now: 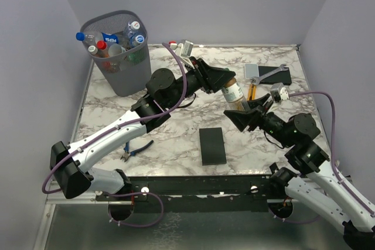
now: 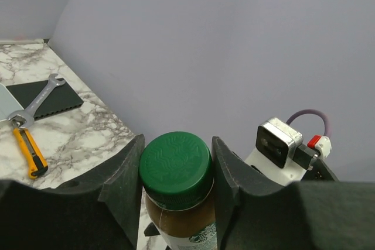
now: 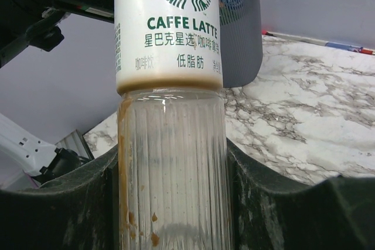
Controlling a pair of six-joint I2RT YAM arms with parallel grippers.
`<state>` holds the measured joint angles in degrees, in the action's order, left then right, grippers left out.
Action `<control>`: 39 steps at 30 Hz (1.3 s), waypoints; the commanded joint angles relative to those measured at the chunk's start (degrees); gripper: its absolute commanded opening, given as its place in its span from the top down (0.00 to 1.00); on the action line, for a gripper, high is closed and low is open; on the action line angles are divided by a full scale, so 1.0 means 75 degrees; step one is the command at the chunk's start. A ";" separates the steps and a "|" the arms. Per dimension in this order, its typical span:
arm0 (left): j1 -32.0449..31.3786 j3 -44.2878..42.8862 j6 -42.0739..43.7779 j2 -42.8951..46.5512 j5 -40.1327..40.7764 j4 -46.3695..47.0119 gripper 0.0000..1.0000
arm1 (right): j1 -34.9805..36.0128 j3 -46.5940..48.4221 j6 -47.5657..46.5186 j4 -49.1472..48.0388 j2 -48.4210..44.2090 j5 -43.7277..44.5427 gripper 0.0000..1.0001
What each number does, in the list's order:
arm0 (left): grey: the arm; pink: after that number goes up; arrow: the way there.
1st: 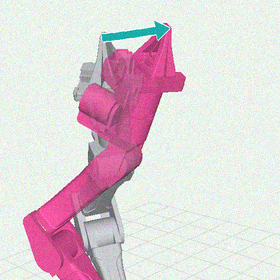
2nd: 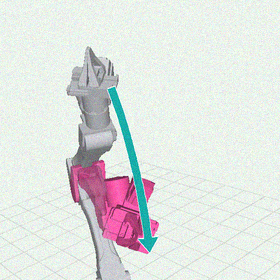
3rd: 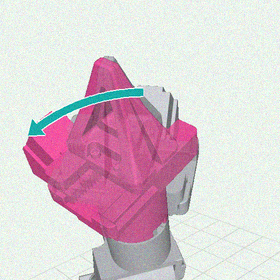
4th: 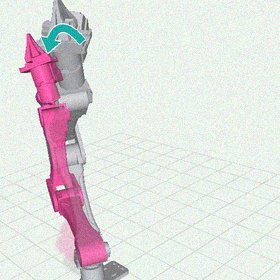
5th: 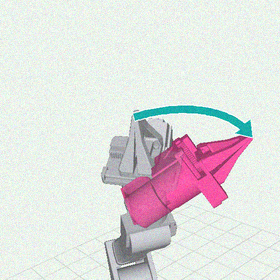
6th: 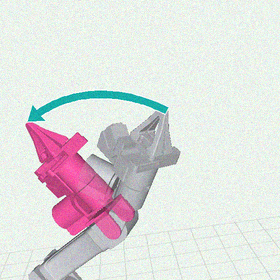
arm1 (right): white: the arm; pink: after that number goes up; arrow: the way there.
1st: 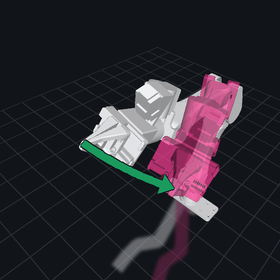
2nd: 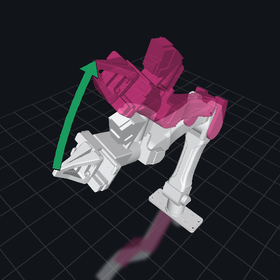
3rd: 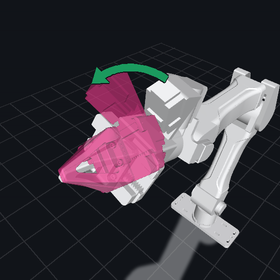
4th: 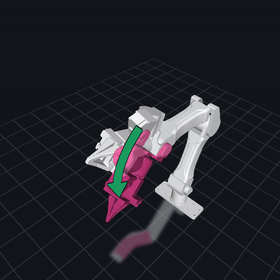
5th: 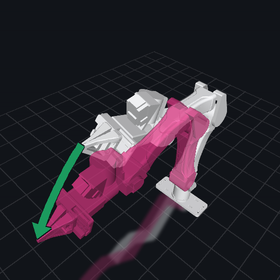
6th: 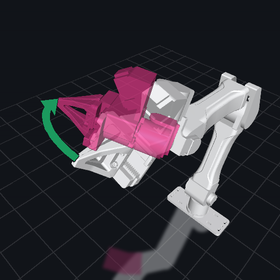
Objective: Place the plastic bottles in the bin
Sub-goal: Pick up the plastic bottle at the center of the board, then place the plastic bottle in the trash bin.
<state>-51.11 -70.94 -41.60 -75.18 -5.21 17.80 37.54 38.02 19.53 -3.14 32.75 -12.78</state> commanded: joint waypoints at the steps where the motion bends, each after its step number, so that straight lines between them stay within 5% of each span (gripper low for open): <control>1: 0.0006 -0.0104 -0.0006 -0.0054 -0.0281 0.0021 0.73 | 0.0034 -0.0027 0.0057 -0.0283 -0.0019 -0.0107 0.60; 3: 0.0002 -0.0115 0.0013 -0.0060 -0.0347 0.0029 0.90 | 0.0041 0.0018 0.0095 -0.0186 -0.0021 -0.0114 0.49; 4: 0.0006 -0.0122 0.0024 -0.0049 -0.0358 0.0029 0.99 | 0.0032 0.0056 0.0160 -0.0120 -0.0001 -0.0129 0.36; 8: 0.0011 -0.0125 0.0237 0.0095 -0.0240 0.0023 1.00 | 0.0033 0.0464 0.0381 0.0380 0.0086 -0.0178 0.02; 20: 0.0063 -0.1493 0.3543 0.1186 0.2383 -0.1741 1.00 | 0.0041 0.2900 0.0153 0.3367 -0.0367 -0.0862 0.00; 25: 0.0055 -0.2076 0.6109 0.1577 0.4553 -0.1919 1.00 | 0.0041 0.3025 0.0045 0.3803 -0.1058 0.0392 0.00; 33: 0.0280 -0.2312 0.9613 0.1061 0.7028 0.0092 1.00 | 0.0034 0.1338 0.0790 0.3297 -0.2079 0.2794 0.00; 39: 0.1934 -0.3216 0.8086 0.0064 0.6557 -0.0711 1.00 | 0.0034 0.0582 0.1361 0.3552 -0.2081 0.2727 0.01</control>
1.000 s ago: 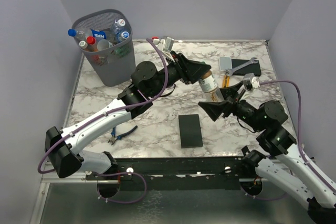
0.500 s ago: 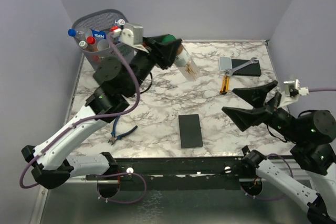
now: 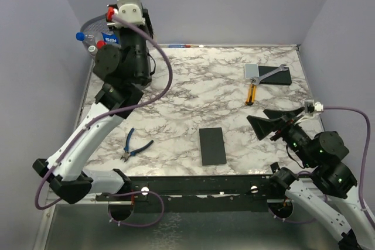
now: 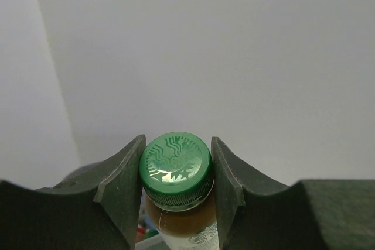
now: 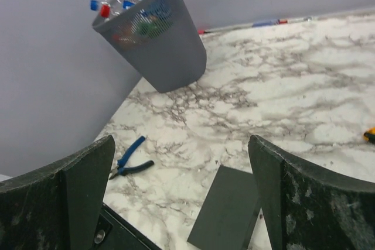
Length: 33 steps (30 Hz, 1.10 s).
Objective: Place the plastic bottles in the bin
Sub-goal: Place the plastic bottle in the trash bin.
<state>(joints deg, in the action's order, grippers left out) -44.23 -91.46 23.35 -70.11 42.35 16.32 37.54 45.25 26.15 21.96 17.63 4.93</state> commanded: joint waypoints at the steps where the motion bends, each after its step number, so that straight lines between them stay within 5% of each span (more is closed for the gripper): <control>1: 0.1301 -0.0546 -0.0870 -0.0758 0.0106 -0.0591 1.00 | 0.0032 -0.0511 0.0549 0.0167 -0.0097 0.0301 0.01; 8: 0.3025 -0.0666 -0.2247 -0.1377 0.0302 0.0106 1.00 | 0.0034 -0.0973 0.0888 0.0469 -0.0471 0.0101 0.01; 17: 0.3806 -0.0155 -0.0989 -0.1915 -0.0151 0.2810 1.00 | 0.0034 -0.1640 0.1459 0.0808 -0.1183 0.0431 0.02; 25: 0.4711 -0.0549 -0.2989 -0.2214 -0.0434 0.0537 1.00 | 0.0037 -0.1648 0.1589 0.1092 -0.1404 0.1108 0.03; 33: 0.4953 0.0053 -0.3421 -0.2450 -0.1118 0.0765 1.00 | 0.0027 -0.1605 0.1763 0.1312 -0.1301 0.0949 0.03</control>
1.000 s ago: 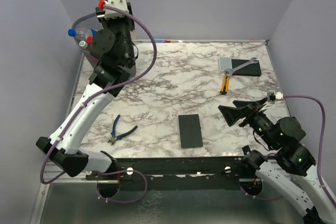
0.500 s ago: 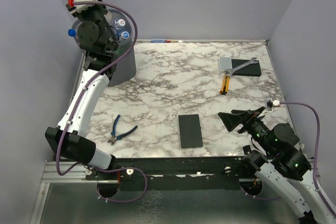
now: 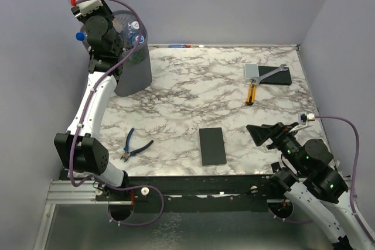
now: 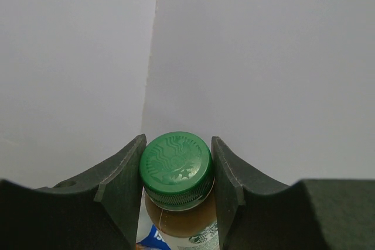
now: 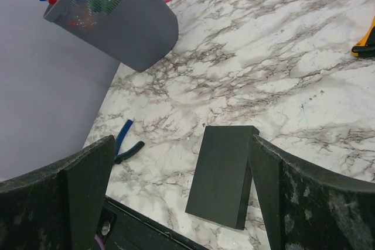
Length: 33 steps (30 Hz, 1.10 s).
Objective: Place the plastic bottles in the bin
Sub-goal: Place the plastic bottle in the trash bin.
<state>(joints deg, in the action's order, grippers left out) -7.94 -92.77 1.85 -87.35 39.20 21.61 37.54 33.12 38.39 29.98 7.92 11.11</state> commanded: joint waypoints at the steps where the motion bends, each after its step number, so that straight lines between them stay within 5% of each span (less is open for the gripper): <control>1: 0.0114 0.0226 -0.0614 -0.0196 -0.0854 0.0075 1.00 | 0.0034 0.0004 0.0131 0.0245 -0.0062 0.0132 0.03; 6: 0.0096 0.0843 -0.1667 0.0111 -0.1736 0.1319 1.00 | 0.0034 -0.0042 0.0160 0.0244 -0.0245 0.0152 0.03; 11: -0.0055 0.0481 -0.1723 -0.0205 -0.2249 0.1159 1.00 | 0.0034 -0.0081 0.0178 0.0200 -0.0221 0.0228 0.03; 19: -0.0068 0.0925 -0.0584 -0.0403 -0.0657 0.0772 1.00 | 0.0031 -0.0077 0.0216 0.0237 -0.0126 0.0295 0.03; 22: -0.0031 0.1515 -0.0456 -0.0119 0.0124 0.1556 1.00 | 0.0042 -0.0081 0.0196 0.0199 -0.0097 0.0325 0.03; 33: 0.0095 0.0425 0.0632 -0.1067 0.0147 0.2247 1.00 | 0.0040 -0.0057 0.0154 0.0192 0.0098 0.0346 0.03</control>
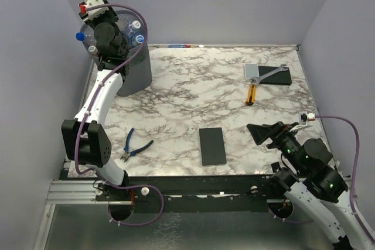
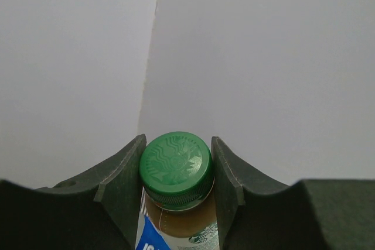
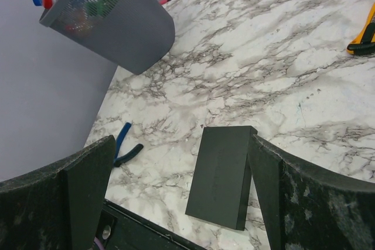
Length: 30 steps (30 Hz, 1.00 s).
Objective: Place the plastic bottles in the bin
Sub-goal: Place the plastic bottle in the trash bin.
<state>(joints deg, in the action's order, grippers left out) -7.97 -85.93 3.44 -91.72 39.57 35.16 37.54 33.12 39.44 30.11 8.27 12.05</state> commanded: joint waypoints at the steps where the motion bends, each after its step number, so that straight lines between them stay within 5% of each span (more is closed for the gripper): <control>1: 0.0111 -0.0574 0.0408 -0.0633 0.0066 0.0333 1.00 | 0.0035 -0.0057 0.0023 0.0180 0.0046 0.0224 0.03; 18: 0.0230 -0.0123 -0.0337 -0.1744 0.0271 0.0293 1.00 | 0.0040 0.0026 -0.0033 0.0212 0.0341 0.0223 0.03; 30: 0.0222 -0.2297 0.0050 -0.1739 0.0595 -0.0765 1.00 | 0.0037 -0.0012 -0.0013 0.0193 0.0233 0.0203 0.03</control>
<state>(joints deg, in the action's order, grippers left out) -6.44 -98.13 2.79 -105.12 41.56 32.73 37.54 33.12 39.42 30.13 10.66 12.62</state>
